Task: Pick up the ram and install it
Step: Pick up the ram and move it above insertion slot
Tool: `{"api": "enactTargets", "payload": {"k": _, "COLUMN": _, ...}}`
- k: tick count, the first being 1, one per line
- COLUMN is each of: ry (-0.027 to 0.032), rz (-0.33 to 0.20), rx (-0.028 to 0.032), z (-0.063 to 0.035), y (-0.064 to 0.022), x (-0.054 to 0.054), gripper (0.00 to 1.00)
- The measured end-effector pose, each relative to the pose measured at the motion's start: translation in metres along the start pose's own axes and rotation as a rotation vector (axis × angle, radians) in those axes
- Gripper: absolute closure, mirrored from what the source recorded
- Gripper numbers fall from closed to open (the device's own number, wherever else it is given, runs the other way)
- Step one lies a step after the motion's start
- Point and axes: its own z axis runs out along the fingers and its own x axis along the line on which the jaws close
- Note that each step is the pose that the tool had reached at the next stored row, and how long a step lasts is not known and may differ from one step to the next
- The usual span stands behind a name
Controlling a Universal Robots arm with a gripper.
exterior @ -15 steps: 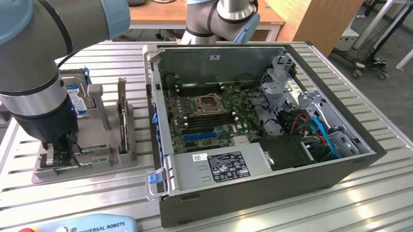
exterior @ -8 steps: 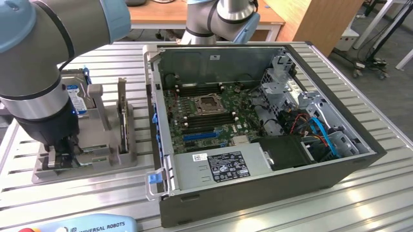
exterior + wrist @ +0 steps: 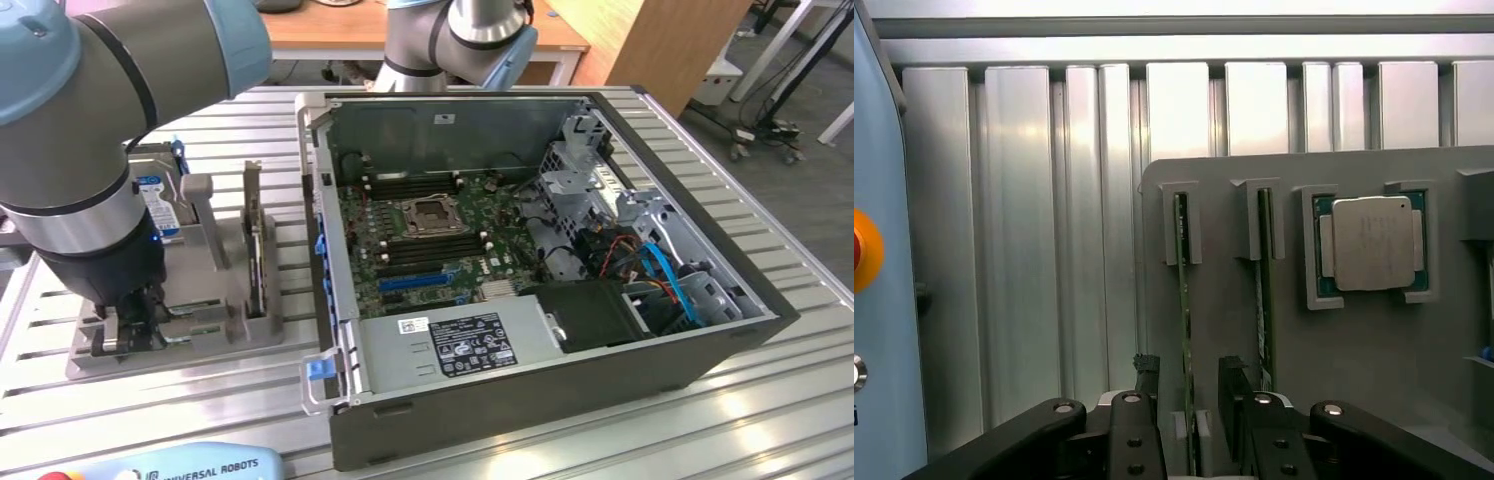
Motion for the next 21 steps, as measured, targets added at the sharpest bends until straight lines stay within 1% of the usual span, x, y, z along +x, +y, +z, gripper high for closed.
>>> {"api": "enactTargets", "payload": {"k": 11, "ry": -0.0001, "rz": 0.0, "rx": 0.0, "z": 0.0001, "y": 0.0, "x": 0.0, "gripper": 0.63}}
{"api": "enactTargets", "payload": {"k": 13, "ry": -0.0001, "rz": 0.0, "rx": 0.0001, "z": 0.0001, "y": 0.0, "x": 0.0, "gripper": 0.64}}
{"api": "enactTargets", "payload": {"k": 14, "ry": -0.0001, "rz": 0.0, "rx": 0.0001, "z": 0.0001, "y": 0.0, "x": 0.0, "gripper": 0.71}}
{"api": "enactTargets", "payload": {"k": 21, "ry": -0.0002, "rz": 0.0, "rx": 0.0002, "z": 0.0018, "y": -0.0001, "x": 0.0, "gripper": 0.71}}
